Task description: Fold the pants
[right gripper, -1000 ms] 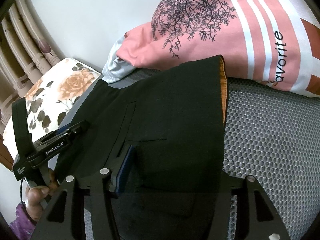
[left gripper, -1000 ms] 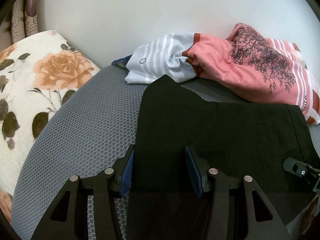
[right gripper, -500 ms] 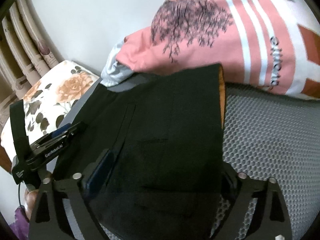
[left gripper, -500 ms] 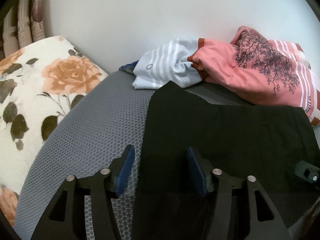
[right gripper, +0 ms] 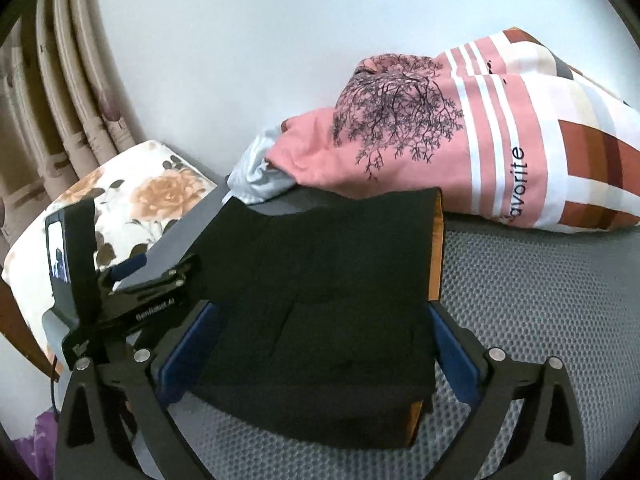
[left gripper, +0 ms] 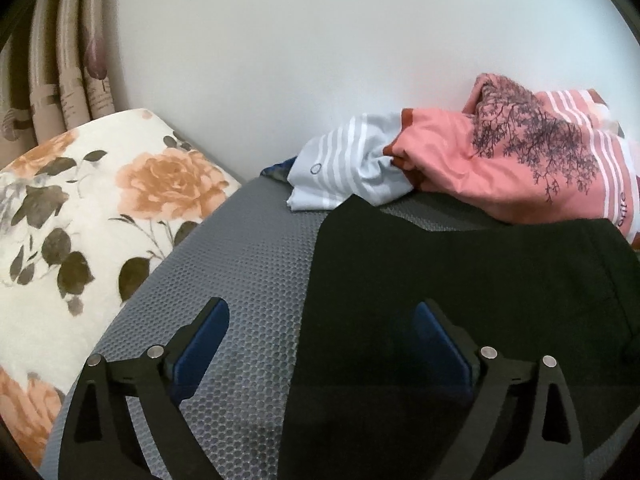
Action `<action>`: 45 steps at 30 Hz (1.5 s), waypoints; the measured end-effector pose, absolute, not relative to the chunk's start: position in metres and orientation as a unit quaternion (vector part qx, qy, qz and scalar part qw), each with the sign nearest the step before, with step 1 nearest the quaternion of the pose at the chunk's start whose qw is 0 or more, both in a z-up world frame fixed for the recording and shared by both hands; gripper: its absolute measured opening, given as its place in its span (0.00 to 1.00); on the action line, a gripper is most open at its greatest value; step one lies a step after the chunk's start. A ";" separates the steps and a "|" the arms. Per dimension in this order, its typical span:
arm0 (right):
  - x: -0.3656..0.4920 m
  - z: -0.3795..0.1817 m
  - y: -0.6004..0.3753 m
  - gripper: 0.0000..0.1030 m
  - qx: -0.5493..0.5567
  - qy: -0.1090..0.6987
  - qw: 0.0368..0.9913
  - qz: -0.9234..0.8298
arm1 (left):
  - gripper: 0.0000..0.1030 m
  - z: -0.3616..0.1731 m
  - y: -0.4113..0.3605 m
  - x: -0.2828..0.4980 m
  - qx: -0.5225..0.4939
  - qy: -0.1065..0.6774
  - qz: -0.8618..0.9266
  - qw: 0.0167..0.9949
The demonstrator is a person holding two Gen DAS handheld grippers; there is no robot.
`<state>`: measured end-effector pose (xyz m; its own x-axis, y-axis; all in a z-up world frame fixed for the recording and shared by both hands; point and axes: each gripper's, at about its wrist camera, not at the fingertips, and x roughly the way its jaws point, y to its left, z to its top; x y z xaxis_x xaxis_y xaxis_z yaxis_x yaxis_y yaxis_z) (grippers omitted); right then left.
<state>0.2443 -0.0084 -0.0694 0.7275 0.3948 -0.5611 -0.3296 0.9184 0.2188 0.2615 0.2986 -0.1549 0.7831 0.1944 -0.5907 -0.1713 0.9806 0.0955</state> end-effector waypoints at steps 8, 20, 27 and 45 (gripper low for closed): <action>0.230 -0.070 -0.007 0.98 0.056 0.328 0.922 0.197 | 0.93 -0.153 0.290 0.244 0.035 0.315 0.106 0.942; 0.185 -0.043 -0.008 0.98 0.053 0.315 0.922 0.218 | 0.93 -0.117 0.280 0.186 -0.001 0.314 0.099 0.944; 0.151 -0.019 -0.006 0.98 0.036 0.287 0.933 0.214 | 0.95 -0.074 0.259 0.148 0.009 0.270 0.098 0.958; 0.079 0.035 -0.033 1.00 0.040 0.238 0.945 0.222 | 0.95 0.007 0.227 0.056 0.020 0.195 0.156 0.968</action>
